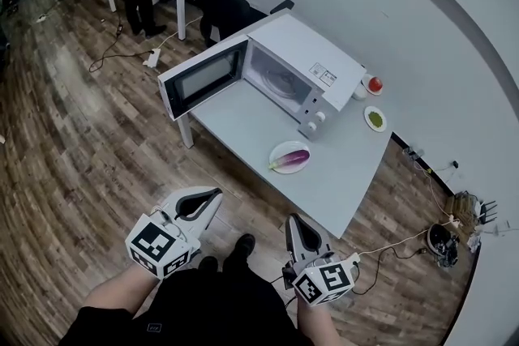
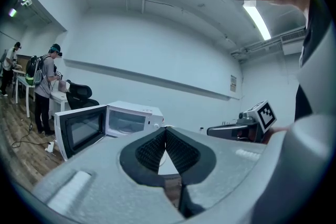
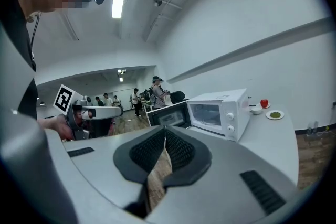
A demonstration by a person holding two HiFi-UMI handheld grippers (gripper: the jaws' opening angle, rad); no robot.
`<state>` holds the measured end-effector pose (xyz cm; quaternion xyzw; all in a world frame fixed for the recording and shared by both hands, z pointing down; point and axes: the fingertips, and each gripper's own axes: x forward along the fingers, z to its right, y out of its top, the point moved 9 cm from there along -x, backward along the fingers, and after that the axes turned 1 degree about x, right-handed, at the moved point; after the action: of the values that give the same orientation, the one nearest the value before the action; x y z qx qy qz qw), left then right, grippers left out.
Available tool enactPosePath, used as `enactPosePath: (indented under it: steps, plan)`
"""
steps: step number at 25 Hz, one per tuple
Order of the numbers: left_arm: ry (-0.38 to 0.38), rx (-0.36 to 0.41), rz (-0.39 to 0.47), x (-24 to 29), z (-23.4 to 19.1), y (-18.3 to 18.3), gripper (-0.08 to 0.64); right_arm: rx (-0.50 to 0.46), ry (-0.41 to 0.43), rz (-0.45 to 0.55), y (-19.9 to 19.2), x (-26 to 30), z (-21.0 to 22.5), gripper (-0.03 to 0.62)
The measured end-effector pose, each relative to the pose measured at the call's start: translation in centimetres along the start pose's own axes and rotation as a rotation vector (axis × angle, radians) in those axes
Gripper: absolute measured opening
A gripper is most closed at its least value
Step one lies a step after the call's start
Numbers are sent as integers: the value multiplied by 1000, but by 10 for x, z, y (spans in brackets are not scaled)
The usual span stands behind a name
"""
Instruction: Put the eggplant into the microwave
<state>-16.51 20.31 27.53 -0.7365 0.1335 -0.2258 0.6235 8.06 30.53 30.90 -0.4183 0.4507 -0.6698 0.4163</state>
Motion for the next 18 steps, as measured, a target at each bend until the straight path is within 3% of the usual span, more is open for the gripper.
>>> enactPosePath:
  steps: [4, 11, 18]
  plan:
    - [31, 35, -11, 33, -2, 8, 8, 4, 33, 19, 11, 10, 30, 17]
    - [96, 6, 10, 71, -4, 14, 8, -35, 71, -2, 14, 27, 77, 17]
    - [107, 4, 8, 90, -20, 15, 8, -82, 33, -29, 21, 42, 97, 17]
